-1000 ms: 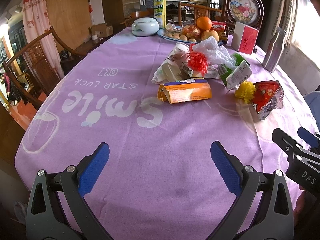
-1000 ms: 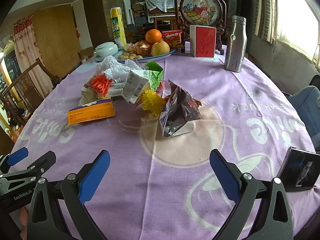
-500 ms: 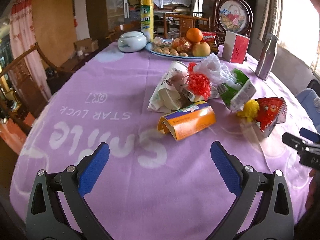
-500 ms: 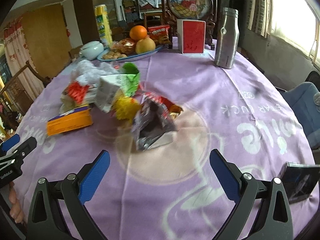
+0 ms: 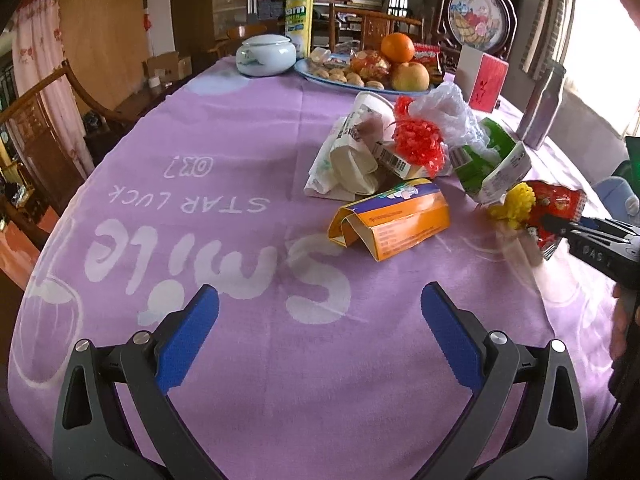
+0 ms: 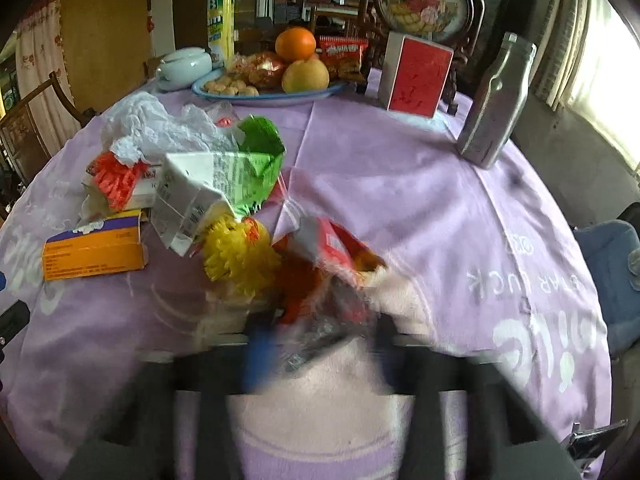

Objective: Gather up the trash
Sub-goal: 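Grasp the red snack wrapper with the right gripper, then grasp the orange-and-purple box with the left gripper while the right gripper holds the wrapper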

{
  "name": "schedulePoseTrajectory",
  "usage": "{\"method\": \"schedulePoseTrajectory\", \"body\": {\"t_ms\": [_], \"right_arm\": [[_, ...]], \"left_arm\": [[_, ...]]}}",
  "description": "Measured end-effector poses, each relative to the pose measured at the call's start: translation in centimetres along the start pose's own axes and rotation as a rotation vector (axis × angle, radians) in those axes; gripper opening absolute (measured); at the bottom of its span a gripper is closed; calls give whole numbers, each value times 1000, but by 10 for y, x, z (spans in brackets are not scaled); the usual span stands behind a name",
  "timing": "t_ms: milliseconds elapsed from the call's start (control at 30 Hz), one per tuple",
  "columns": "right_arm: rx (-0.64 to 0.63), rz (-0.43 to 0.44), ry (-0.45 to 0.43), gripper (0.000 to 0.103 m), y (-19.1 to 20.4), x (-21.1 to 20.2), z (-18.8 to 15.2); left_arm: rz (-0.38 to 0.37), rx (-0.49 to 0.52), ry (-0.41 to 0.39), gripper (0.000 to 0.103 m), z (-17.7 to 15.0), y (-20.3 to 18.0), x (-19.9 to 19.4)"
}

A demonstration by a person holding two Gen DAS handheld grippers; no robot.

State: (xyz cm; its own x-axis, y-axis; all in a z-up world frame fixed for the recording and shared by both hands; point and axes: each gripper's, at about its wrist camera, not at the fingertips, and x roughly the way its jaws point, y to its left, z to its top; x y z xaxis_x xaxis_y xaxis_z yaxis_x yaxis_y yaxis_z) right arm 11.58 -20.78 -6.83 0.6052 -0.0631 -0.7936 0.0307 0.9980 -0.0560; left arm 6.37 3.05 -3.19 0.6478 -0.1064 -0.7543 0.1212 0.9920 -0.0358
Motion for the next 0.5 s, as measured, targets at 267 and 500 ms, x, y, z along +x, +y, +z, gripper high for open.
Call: {"method": "schedulePoseTrajectory", "body": {"t_ms": [267,500], "right_arm": [[124,67,-96,16,-33,-44,-19],[102,134,-77,19,-32,-58,-36]], "left_arm": [[1,62,9,97,17,-17,10],[-17,196,47,97,38,-47,39]]}}
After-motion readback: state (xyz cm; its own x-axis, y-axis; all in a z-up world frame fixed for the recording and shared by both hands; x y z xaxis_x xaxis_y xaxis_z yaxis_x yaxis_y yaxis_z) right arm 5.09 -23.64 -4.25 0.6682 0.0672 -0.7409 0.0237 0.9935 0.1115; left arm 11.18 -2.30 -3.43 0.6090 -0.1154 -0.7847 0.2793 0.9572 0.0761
